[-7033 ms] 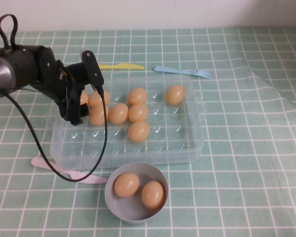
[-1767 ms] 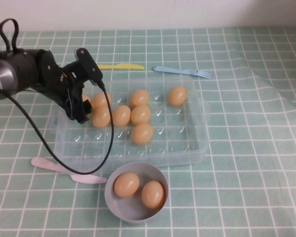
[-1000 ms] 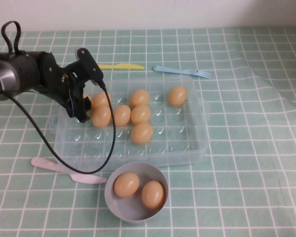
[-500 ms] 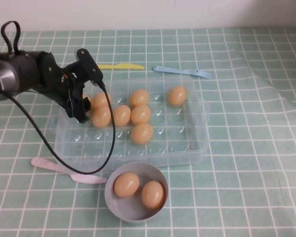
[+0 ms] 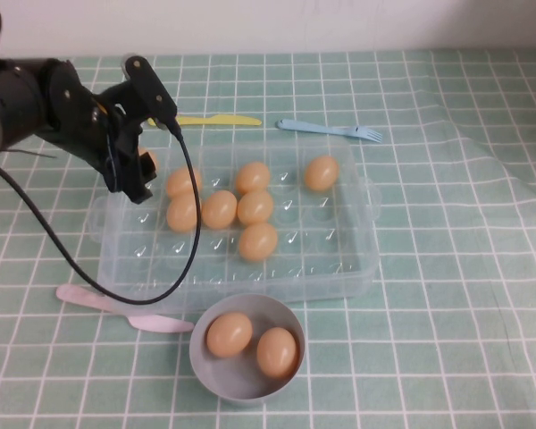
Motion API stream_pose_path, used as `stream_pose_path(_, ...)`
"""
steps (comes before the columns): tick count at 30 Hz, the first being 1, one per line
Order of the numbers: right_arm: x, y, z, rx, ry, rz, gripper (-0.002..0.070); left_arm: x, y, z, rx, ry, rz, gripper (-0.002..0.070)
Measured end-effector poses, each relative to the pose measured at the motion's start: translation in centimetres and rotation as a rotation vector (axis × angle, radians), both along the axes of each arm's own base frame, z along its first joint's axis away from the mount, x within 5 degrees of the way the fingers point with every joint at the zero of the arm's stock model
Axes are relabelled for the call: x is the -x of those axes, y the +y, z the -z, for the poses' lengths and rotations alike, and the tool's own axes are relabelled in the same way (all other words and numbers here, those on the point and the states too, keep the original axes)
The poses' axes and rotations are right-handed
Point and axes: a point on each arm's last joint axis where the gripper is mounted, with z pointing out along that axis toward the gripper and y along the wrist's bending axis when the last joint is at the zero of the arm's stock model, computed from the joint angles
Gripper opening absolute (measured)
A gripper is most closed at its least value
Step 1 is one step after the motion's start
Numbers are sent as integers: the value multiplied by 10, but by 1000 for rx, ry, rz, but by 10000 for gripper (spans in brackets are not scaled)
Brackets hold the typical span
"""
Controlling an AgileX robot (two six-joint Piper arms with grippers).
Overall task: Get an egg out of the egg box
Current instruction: Pick up the egg from the plastic box, then place the egg in the bowl
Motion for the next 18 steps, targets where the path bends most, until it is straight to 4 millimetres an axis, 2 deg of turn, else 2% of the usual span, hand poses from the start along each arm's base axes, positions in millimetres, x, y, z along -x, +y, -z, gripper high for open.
stream_pose_path(3,0,0,0,0,0,0,-17,12,2,-19,7,23,1,346)
stream_pose_path(6,0,0,0,0,0,0,-17,31,2,-46,27,44,8,346)
stream_pose_path(12,0,0,0,0,0,0,-17,94,-22,-106,83,105,105,346)
stream_pose_path(14,0,0,0,0,0,0,-17,116,-32,-116,99,166,133,346)
stream_pose_path(18,0,0,0,0,0,0,-17,146,-55,-117,72,298,217,346)
